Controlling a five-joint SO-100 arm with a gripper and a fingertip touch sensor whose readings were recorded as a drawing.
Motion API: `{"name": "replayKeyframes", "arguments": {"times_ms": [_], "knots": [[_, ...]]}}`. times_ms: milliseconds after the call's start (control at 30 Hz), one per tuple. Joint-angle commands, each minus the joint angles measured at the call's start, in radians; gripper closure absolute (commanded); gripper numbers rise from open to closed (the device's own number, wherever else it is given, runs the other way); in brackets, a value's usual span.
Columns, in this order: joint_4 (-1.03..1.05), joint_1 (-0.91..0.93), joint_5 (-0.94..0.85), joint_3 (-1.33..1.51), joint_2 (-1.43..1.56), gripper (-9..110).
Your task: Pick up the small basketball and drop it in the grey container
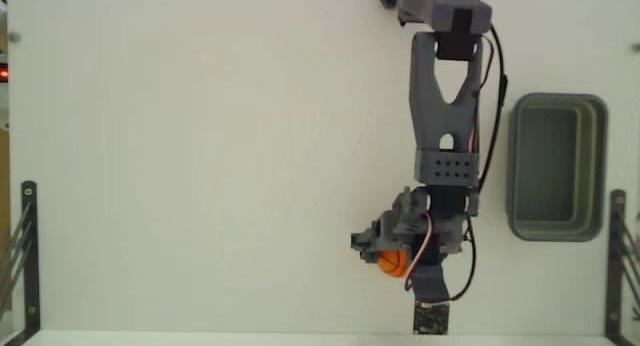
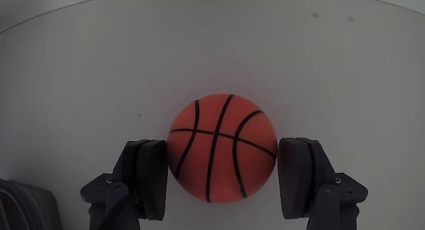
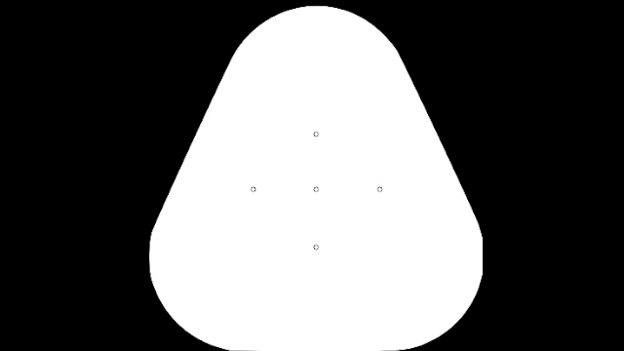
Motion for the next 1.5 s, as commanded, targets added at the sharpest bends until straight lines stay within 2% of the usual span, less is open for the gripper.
{"name": "replayKeyframes", "arguments": {"times_ms": [0, 500, 1467], "knots": [[0.014, -0.006, 0.005, -0.048, 0.030, -9], [0.051, -0.006, 0.005, -0.193, -0.078, -9], [0.047, -0.006, 0.005, -0.188, -0.076, -9]]}}
